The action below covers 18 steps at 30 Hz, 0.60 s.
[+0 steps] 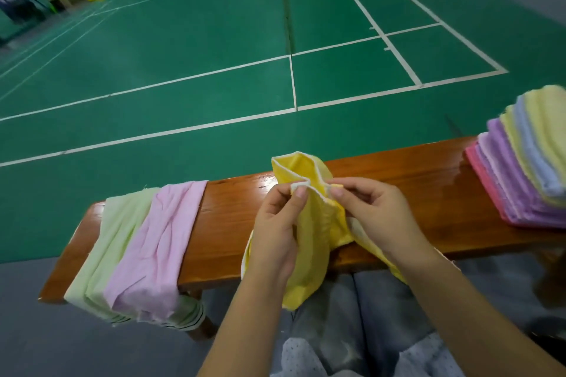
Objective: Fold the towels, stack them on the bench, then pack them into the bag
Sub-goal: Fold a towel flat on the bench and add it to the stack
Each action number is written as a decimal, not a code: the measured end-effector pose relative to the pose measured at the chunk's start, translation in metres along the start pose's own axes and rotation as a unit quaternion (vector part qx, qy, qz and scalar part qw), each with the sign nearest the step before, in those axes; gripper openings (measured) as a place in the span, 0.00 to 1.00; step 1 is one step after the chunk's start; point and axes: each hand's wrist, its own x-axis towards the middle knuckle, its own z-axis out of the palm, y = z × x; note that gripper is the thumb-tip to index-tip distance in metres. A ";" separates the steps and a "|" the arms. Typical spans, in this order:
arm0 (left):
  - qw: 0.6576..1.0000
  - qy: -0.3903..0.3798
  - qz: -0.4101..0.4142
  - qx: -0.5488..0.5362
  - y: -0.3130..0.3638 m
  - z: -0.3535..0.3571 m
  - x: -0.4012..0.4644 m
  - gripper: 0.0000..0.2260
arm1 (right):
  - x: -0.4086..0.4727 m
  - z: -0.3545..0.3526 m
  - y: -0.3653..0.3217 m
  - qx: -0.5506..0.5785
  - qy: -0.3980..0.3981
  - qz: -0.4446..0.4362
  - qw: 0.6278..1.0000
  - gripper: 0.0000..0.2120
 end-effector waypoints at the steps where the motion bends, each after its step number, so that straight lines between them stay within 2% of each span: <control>1: 1.000 -0.002 0.001 -0.006 0.000 0.003 -0.001 0.02 | -0.003 0.003 -0.002 0.017 -0.018 0.002 1.000 0.08; 5: 1.000 0.024 0.012 0.005 -0.001 0.007 -0.004 0.05 | -0.007 0.005 -0.004 0.065 -0.051 0.020 0.996 0.09; 7: 0.996 0.061 0.039 0.058 -0.005 0.009 -0.004 0.06 | -0.008 0.006 -0.003 0.036 -0.051 -0.003 0.998 0.09; 11: 0.981 0.134 0.084 0.111 -0.014 0.021 -0.002 0.03 | -0.015 0.018 0.002 -0.060 -0.027 -0.066 0.996 0.13; 18: 0.975 0.190 0.059 0.102 -0.017 0.028 -0.003 0.04 | -0.020 0.024 0.007 -0.092 -0.006 -0.113 0.989 0.16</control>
